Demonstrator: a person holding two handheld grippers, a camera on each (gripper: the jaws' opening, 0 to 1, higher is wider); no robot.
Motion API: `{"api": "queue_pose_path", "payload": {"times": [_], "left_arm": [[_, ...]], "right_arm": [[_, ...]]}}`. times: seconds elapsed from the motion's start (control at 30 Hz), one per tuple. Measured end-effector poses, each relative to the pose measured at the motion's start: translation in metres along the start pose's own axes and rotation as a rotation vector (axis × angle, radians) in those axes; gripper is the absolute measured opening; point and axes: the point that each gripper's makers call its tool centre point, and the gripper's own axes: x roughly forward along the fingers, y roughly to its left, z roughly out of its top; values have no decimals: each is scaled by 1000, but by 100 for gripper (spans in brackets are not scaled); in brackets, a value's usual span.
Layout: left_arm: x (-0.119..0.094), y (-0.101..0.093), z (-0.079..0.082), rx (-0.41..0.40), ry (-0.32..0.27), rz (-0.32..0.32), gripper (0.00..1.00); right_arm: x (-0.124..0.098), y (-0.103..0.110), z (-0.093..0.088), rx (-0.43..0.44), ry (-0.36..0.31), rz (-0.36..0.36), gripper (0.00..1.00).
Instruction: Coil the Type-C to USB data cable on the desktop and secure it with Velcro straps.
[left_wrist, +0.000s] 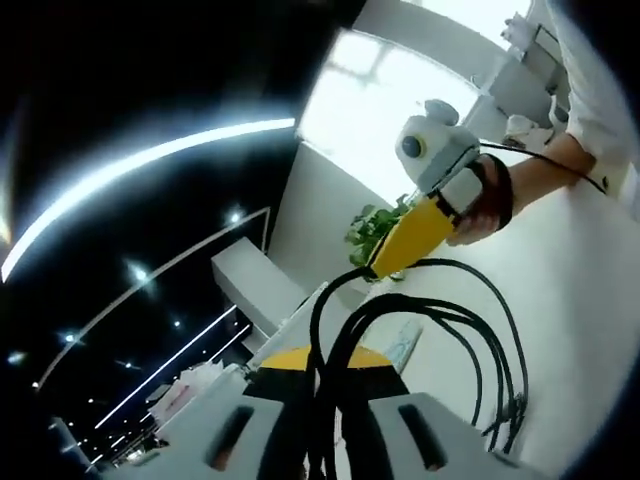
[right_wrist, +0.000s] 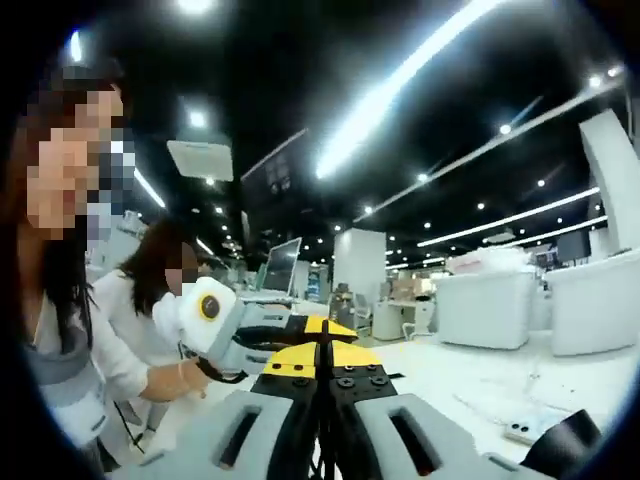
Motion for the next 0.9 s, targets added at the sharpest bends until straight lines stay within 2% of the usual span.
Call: {"api": "queue_pose_path", "payload": {"times": [0.07, 0.13, 0.2, 0.3, 0.37, 0.43, 0.5, 0.57, 0.6, 0.63, 0.7, 0.8, 0.83, 0.87, 0.9], "left_arm": [[-1, 5, -2, -14, 5, 10, 6], [-1, 10, -3, -58, 7, 27, 6], [-2, 15, -7, -64, 33, 47, 6], [-2, 18, -14, -60, 77, 69, 6], [-1, 20, -15, -51, 99, 81, 6], [0, 20, -14, -73, 114, 87, 6], [1, 20, -11, -96, 130, 91, 6], [1, 20, -10, -77, 154, 102, 6], [2, 20, -10, -63, 168, 105, 6], [2, 19, -8, -55, 177, 107, 6], [1, 19, -5, -53, 181, 107, 6], [-5, 20, 0, -83, 190, 100, 6], [-7, 21, 0, -99, 197, 104, 6], [-9, 22, 0, -104, 202, 101, 6], [-12, 24, 0, -114, 207, 101, 6]], "right_arm": [[2, -9, -5, -43, 14, -58, 3], [1, -15, 0, -110, -11, -113, 5], [-1, -17, 9, -179, -31, -156, 16], [2, -11, 13, -245, -18, -172, 26], [10, -6, 7, -342, 24, -190, 27], [18, -10, -3, -416, 84, -240, 27], [21, -24, -8, -540, 147, -345, 27], [22, -30, -8, -612, 173, -394, 29], [22, -34, -7, -638, 184, -422, 29], [25, -32, -10, -646, 203, -410, 28], [28, -34, -18, -646, 244, -408, 19], [31, -38, -18, -707, 269, -434, 10], [31, -37, -17, -721, 276, -426, 6], [33, -35, -15, -771, 288, -404, 6], [35, -32, -16, -778, 303, -394, 5]]}}
